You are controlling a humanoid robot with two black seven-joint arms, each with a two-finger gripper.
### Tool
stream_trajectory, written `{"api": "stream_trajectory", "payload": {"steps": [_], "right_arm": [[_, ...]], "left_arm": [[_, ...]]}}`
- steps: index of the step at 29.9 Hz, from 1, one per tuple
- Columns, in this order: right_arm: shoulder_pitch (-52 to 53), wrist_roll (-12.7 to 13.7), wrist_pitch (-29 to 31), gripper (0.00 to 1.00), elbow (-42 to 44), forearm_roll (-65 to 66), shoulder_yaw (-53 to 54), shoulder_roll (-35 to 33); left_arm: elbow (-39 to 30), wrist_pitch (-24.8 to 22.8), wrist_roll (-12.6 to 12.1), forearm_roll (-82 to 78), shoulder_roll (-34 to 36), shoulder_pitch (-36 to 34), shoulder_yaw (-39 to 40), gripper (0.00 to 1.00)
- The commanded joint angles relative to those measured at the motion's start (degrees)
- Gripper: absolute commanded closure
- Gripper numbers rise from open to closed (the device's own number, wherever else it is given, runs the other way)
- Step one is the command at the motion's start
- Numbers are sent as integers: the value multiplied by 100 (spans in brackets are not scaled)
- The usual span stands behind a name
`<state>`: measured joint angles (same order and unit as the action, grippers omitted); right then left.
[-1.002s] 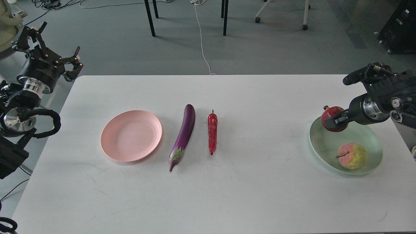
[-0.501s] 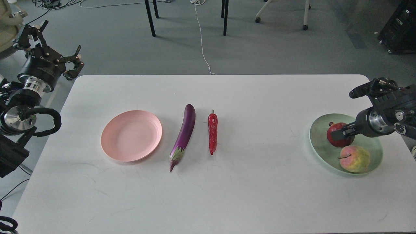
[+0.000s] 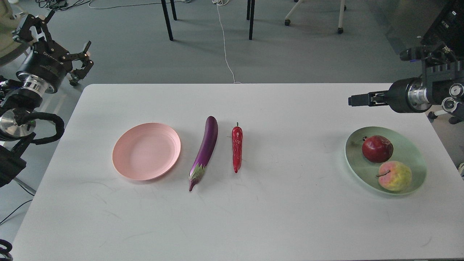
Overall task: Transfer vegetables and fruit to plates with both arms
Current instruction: 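Withdraw the right gripper and swing the left gripper toward the eggplant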
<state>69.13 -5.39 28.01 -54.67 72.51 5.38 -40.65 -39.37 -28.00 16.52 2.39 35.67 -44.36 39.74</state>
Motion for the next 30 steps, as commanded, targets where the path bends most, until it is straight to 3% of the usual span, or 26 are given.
{"api": "stream_trajectory", "payload": {"steps": [1, 6, 15, 17, 20, 23, 30], "right_arm": [[-241, -216, -14, 1, 762, -604, 909, 583], [-365, -252, -41, 1, 1406, -2414, 1658, 918], [-786, -717, -533, 1, 1503, -5296, 2247, 936], [-979, -779, -524, 1, 1486, -5999, 2318, 945], [-1269, -788, -480, 1, 1459, -7045, 2537, 936], [-1638, -770, -463, 1, 1407, -7951, 2984, 927], [-2508, -735, -1, 1, 1336, -8437, 4153, 1146]], "left_arm": [[-509, 0, -78, -334, 439, -2, -255, 1], [-1519, 0, -342, -1344, 888, -11, -414, 1], [-3111, 0, -377, -4613, 679, -336, -414, 2], [-3244, 0, -430, -5315, 468, -494, -423, 2], [-3253, 0, -868, -6431, 82, -766, -545, 2], [-3253, 0, -1133, -7303, -384, -1012, -677, 2], [-3191, 0, -1160, -9262, -965, -1259, -1459, 2]]}}
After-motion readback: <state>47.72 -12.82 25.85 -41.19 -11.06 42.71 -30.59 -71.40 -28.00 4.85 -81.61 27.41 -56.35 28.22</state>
